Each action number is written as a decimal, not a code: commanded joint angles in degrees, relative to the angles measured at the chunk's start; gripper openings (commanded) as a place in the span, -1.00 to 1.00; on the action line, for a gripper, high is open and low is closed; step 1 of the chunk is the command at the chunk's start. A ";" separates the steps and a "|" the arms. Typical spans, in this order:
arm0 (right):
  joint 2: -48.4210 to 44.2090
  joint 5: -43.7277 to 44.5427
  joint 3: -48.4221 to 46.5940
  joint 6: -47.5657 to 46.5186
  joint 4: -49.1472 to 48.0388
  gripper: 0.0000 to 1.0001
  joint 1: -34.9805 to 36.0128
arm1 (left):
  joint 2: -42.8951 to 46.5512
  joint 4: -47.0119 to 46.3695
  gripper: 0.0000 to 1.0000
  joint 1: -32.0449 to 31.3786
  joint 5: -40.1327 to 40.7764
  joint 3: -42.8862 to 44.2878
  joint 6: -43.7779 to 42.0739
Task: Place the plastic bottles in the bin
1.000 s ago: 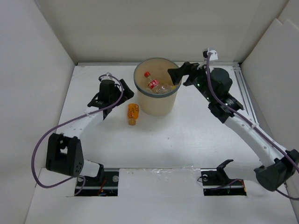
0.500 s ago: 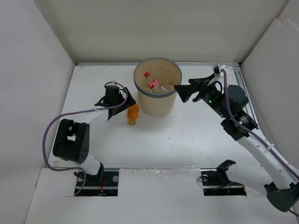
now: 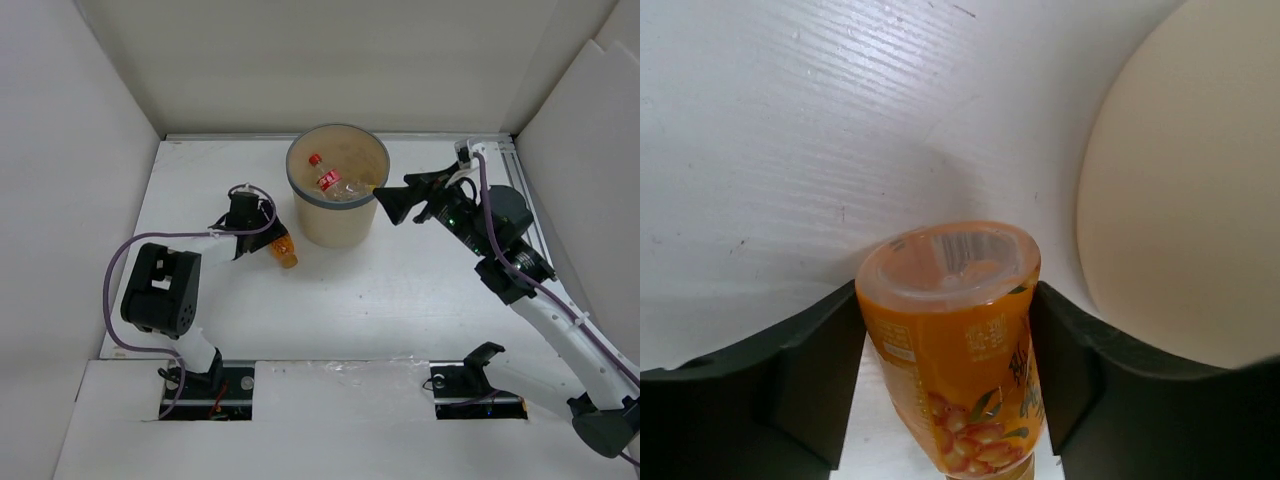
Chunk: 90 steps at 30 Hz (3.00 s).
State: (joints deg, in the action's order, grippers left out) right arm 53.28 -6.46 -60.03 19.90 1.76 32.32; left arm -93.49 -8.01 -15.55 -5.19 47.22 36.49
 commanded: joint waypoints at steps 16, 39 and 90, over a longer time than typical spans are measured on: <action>1.56 -9.88 -0.53 -1.96 -1.05 0.99 4.06 | 23.15 4.06 -1.00 0.17 2.83 -5.20 3.42; 33.29 -30.36 -12.22 15.51 -33.21 0.99 18.22 | 55.69 -8.68 -1.00 0.17 -25.39 2.44 1.21; 41.03 -16.49 -32.17 -2.14 0.53 1.00 -8.32 | 40.50 14.68 1.00 0.17 7.48 17.72 -4.15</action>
State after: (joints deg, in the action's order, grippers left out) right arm 95.13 -24.23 -89.97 20.12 2.35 23.97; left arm -52.71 5.78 -15.31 0.69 61.25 34.17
